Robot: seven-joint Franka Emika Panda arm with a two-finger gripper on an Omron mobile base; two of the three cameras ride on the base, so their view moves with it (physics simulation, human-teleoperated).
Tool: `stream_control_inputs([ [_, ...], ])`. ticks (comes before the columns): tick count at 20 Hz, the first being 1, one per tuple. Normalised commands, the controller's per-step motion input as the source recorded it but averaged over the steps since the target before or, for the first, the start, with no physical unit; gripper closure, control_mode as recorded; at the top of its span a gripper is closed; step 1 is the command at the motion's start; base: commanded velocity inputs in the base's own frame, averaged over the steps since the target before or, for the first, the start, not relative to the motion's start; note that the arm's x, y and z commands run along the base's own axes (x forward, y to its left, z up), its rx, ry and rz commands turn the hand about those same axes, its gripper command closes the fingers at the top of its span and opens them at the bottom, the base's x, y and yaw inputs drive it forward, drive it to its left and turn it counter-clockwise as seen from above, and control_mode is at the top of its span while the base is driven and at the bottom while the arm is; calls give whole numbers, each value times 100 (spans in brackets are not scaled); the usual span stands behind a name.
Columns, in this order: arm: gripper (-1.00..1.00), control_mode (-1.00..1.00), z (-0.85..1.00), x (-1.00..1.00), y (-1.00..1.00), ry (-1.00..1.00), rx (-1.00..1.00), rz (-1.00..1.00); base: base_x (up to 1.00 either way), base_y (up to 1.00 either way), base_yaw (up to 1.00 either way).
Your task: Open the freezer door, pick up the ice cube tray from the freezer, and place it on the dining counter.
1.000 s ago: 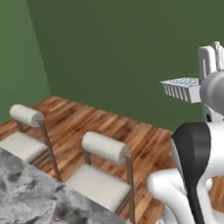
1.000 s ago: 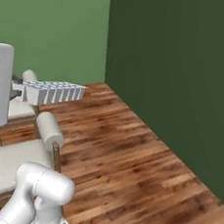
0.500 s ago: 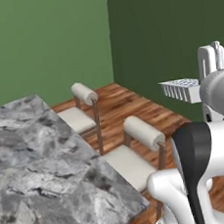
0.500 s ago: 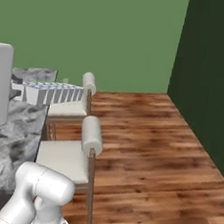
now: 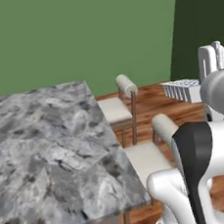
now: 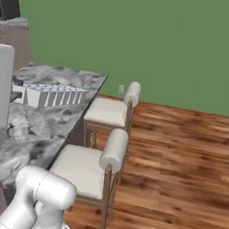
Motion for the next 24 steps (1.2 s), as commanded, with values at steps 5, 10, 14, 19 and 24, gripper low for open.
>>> stream_control_inputs([
  [5,100,100,0,0,0,0,0,0,-31,6,61],
  [10,100,100,0,0,0,0,0,0,-16,1,55],
  [14,100,100,0,0,0,0,0,0,-20,1,54],
  [19,100,100,0,0,0,0,0,0,-4,20,45],
  [24,100,-100,-56,25,43,5,0,27,0,0,0],
])
